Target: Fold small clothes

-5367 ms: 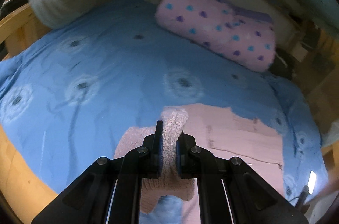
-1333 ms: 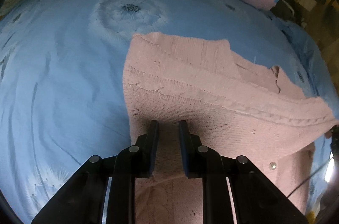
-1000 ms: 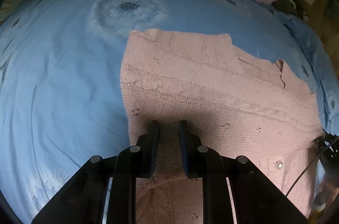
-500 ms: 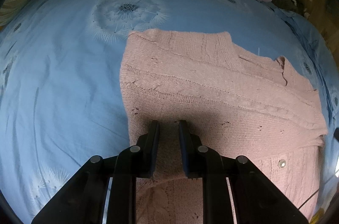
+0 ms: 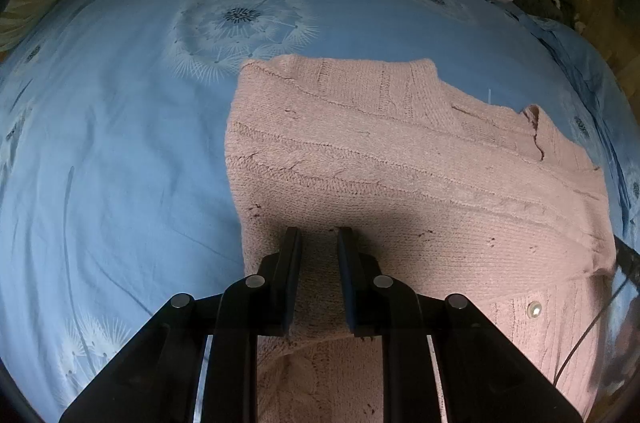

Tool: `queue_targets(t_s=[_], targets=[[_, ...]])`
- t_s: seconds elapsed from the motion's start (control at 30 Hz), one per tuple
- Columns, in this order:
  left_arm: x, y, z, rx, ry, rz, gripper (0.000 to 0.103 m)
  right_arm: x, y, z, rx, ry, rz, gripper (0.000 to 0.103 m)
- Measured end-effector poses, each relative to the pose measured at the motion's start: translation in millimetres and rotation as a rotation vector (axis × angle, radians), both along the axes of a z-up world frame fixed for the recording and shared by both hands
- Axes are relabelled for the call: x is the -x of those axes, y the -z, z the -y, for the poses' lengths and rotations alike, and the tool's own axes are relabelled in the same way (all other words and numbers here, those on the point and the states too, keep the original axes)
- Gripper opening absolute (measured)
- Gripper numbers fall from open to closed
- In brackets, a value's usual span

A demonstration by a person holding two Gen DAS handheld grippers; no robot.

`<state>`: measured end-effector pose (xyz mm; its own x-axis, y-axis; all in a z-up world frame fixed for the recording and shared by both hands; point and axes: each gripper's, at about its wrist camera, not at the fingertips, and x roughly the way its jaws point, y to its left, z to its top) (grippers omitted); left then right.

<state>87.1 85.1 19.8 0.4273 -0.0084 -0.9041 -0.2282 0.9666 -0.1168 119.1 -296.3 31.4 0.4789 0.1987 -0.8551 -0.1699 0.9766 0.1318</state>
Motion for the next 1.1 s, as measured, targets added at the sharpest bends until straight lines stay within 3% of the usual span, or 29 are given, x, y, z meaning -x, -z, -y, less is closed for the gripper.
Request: queue_targets(t_s=[0.47, 0.53, 0.57, 0.63, 0.77, 0.9, 1.0, 1.1], targets=[[0.6, -0.4, 2.9, -0.009, -0.002, 0.001, 0.012, 23.4, 5.6, -27.0, -0.034, -0.087, 0.019, 0.052], [0.5, -0.6, 2.8, -0.009, -0.003, 0.002, 0.012, 27.4, 5.7, -32.5, -0.021, -0.114, 0.030, 0.040], [0.7, -1.2, 2.7, -0.008, -0.004, 0.005, 0.012, 28.7, 5.5, -34.9, -0.032, -0.138, 0.029, 0.022], [1.2, -2.5, 3.4, -0.007, -0.006, 0.014, 0.012, 30.4, 3.5, -38.3, -0.050, -0.154, 0.021, 0.009], [3.1, -9.2, 3.7, 0.008, -0.004, 0.054, 0.012, 30.5, -16.0, -33.1, -0.046, -0.134, 0.092, 0.006], [3.6, -14.7, 5.6, 0.028, 0.002, 0.087, 0.012, 16.5, -40.9, -8.4, 0.022, -0.012, 0.187, 0.006], [-0.1, -10.1, 7.3, 0.017, 0.010, 0.075, 0.012, 0.3, -38.4, 8.6, 0.064, 0.054, 0.176, 0.006], [-2.9, -3.1, 8.7, 0.013, 0.005, 0.060, 0.012, -18.2, -15.2, 16.0, 0.097, 0.082, 0.121, 0.006]])
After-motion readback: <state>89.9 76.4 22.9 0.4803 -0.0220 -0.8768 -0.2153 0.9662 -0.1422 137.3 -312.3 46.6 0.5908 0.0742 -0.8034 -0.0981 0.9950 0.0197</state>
